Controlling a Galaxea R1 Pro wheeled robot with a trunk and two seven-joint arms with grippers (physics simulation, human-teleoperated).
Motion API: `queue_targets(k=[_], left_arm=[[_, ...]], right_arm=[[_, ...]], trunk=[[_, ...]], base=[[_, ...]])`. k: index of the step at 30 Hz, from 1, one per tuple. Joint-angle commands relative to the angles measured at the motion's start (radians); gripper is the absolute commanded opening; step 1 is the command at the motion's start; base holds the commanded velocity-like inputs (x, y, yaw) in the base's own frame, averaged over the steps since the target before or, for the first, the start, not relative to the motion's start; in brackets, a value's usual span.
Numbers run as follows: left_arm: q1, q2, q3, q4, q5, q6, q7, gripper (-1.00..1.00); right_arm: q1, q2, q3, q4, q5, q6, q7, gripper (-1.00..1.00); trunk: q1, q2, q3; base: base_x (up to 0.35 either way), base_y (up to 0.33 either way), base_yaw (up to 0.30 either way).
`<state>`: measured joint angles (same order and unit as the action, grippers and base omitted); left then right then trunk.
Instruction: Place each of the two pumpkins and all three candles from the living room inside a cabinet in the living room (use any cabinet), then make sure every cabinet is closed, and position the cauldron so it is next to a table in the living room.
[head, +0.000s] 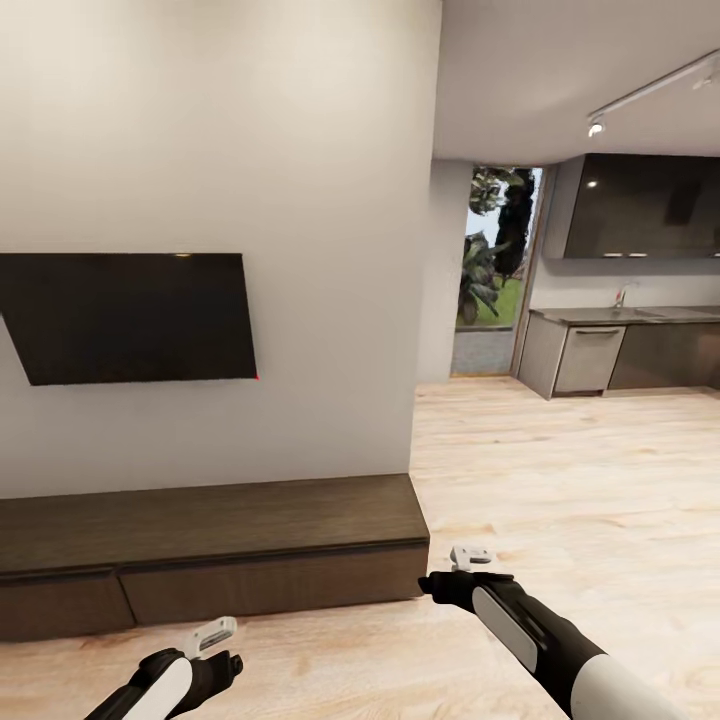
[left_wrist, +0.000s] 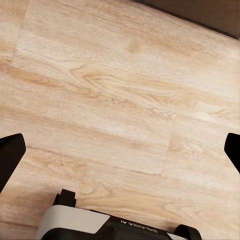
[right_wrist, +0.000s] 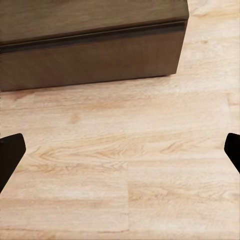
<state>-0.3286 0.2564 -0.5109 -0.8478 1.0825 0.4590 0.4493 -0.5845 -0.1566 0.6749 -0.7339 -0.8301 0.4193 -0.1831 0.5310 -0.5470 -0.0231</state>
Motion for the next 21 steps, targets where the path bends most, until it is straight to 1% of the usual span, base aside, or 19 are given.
queue_targets(k=[1, 9, 13, 16, 17, 18, 19, 20, 21], left_arm=[[-0.001, 0.001, -0.005, -0.002, 0.01, -0.001, 0.009, 1.0], [-0.001, 0.0, -0.005, 0.001, 0.008, -0.001, 0.009, 1.0], [-0.001, -0.01, -0.005, 0.011, -0.008, 0.0, 0.009, 1.0], [-0.003, -0.034, -0.007, 0.083, -0.048, -0.002, 0.009, 1.0], [-0.004, -0.039, -0.007, 0.092, -0.057, -0.002, 0.009, 1.0], [-0.004, -0.048, -0.007, 0.11, -0.076, -0.002, 0.009, 1.0], [-0.005, -0.054, -0.006, 0.138, -0.094, -0.005, 0.009, 1.0], [-0.005, -0.057, -0.006, 0.158, -0.101, -0.01, 0.008, 1.0], [-0.005, -0.063, -0.007, 0.204, -0.112, -0.028, -0.001, 1.0]], right_arm=[[-0.001, -0.001, 0.006, -0.002, -0.01, 0.001, -0.01, 1.0], [-0.001, -0.001, 0.006, -0.002, -0.01, 0.001, -0.01, 1.0], [-0.001, -0.001, 0.007, 0.001, -0.01, -0.001, -0.013, 1.0], [-0.001, -0.001, 0.007, 0.032, -0.006, -0.024, -0.014, 1.0], [-0.001, -0.001, 0.007, 0.039, -0.005, -0.029, -0.015, 1.0], [-0.001, -0.001, 0.007, 0.054, -0.004, -0.036, -0.016, 1.0], [-0.001, -0.001, 0.008, 0.071, -0.004, -0.045, -0.016, 1.0], [-0.001, -0.001, 0.008, 0.082, -0.004, -0.051, -0.016, 1.0], [-0.001, -0.001, 0.009, 0.11, -0.003, -0.067, -0.016, 1.0]], trunk=[[-0.003, 0.005, 0.001], [-0.034, 0.061, 0.026], [-0.049, 0.089, 0.039], [-0.061, 0.11, 0.048], [-0.065, 0.117, 0.051], [-0.069, 0.124, 0.054], [-0.072, 0.131, 0.057], [-0.076, 0.138, 0.061], [-0.08, 0.145, 0.064]], base=[[0.0, 0.0, 0.0], [0.0, 0.0, 0.0], [0.0, 0.0, 0.0], [0.0, 0.0, 0.0], [0.0, 0.0, 0.0], [0.0, 0.0, 0.0], [0.0, 0.0, 0.0], [0.0, 0.0, 0.0], [0.0, 0.0, 0.0]])
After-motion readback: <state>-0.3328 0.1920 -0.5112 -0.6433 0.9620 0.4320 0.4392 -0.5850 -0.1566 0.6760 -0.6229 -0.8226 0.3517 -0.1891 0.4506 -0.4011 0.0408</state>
